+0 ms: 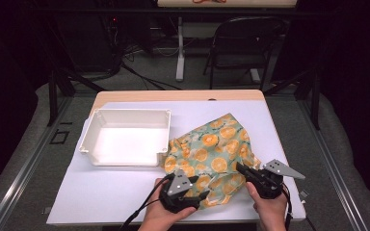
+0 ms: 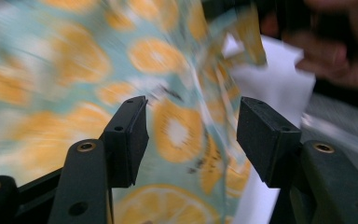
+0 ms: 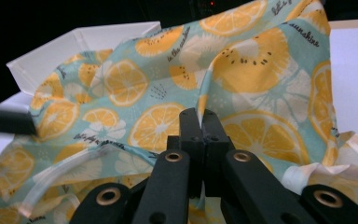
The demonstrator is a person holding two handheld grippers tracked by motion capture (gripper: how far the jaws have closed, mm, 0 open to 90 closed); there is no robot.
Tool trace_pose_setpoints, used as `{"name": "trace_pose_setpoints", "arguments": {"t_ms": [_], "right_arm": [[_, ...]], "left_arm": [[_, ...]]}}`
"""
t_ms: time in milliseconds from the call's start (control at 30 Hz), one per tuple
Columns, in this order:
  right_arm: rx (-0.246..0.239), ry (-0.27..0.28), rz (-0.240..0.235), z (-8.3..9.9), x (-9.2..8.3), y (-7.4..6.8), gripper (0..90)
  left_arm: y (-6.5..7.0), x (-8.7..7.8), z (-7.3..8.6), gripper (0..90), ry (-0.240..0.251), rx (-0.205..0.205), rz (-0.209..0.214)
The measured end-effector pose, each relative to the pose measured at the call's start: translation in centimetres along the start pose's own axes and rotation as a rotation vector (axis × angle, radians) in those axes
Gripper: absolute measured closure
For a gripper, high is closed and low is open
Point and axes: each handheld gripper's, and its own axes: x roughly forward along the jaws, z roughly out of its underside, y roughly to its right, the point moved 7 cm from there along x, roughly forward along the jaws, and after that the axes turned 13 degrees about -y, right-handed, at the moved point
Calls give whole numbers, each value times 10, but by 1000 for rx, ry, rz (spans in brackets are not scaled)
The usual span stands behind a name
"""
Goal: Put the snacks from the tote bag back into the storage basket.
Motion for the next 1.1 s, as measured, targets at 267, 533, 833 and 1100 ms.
{"name": "trace_pose_setpoints", "arguments": {"t_ms": [267, 533, 833, 1100], "right_arm": [[4, 25, -10, -2, -11, 3, 864], [-52, 123, 0, -9, -38, -10, 299], [-161, -25, 85, 15, -27, -21, 233], [-186, -69, 89, 16, -15, -11, 889]], "left_arm": [[-21, 11, 2, 889, -59, -41, -62], [-36, -5, -13, 899, -8, -74, -45], [-49, -20, -24, 899, 42, -96, -41], [-62, -23, -29, 898, 61, -123, -50]]}}
